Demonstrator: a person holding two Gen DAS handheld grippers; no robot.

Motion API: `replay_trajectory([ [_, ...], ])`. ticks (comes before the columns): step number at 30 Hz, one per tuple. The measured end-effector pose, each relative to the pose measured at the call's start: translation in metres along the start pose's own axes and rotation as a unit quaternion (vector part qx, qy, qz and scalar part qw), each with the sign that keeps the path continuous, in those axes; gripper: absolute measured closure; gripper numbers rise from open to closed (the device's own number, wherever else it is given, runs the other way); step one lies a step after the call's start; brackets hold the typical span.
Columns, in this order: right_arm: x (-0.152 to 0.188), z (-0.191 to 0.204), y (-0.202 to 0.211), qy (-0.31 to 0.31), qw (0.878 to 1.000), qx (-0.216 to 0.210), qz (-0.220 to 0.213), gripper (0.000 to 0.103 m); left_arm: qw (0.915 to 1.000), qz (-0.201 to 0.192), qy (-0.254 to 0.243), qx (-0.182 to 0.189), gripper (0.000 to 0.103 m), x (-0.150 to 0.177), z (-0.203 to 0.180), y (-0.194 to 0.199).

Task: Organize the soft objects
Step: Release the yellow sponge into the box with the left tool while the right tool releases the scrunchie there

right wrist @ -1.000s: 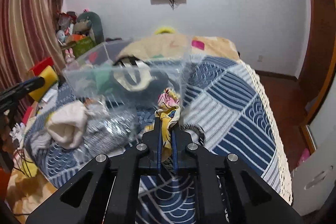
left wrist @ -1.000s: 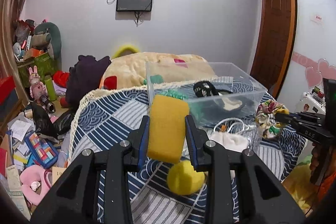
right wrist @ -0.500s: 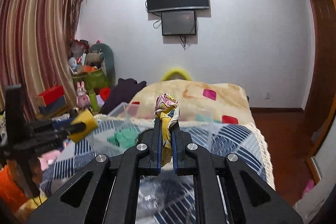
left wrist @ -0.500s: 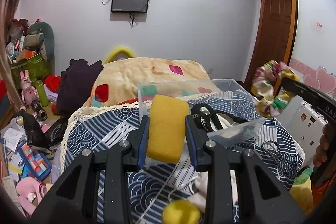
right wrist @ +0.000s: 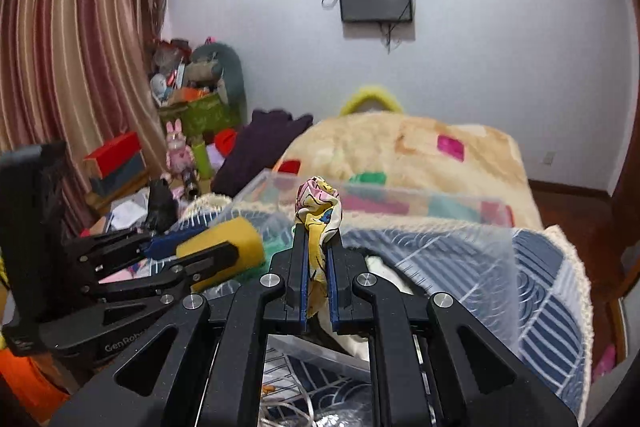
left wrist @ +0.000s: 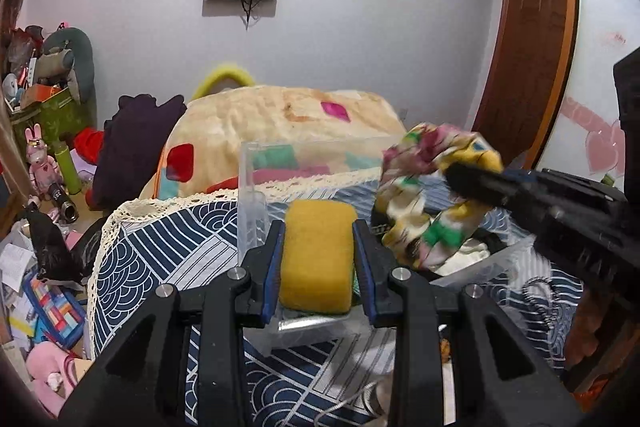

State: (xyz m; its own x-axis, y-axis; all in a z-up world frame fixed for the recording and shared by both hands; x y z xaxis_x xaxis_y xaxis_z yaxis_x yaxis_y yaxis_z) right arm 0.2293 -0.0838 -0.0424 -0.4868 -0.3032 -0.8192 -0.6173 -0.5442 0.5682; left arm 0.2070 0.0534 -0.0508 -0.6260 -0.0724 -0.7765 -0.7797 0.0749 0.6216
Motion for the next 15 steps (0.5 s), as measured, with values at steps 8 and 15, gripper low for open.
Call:
replay_trajectory([
  [8, 0.022, 0.011, -0.027, 0.040, 0.997, -0.001, 0.064, 0.096, 0.9994, 0.027, -0.021, -0.010, 0.070, 0.007, -0.009, -0.015],
  [15, 0.022, 0.009, -0.016, 0.044, 0.997, 0.007, 0.061, 0.087, 0.9991, 0.039, -0.012, 0.011, 0.064, 0.007, -0.005, -0.007],
])
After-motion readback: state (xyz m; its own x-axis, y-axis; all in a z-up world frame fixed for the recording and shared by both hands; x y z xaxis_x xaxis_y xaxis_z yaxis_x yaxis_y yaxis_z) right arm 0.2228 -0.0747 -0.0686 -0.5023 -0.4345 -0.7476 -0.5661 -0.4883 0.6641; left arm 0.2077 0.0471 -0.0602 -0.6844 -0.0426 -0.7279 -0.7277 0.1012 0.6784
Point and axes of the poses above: each gripper's, at about its wrist camera, not at the fingertips, and y roughly against the way its jaws point, z to its left, x to its underside, the point moved 1 cm from there along -y, roughly the way its jaws point, and after that the axes turned 5 degrees about z, right-handed, at the moved point
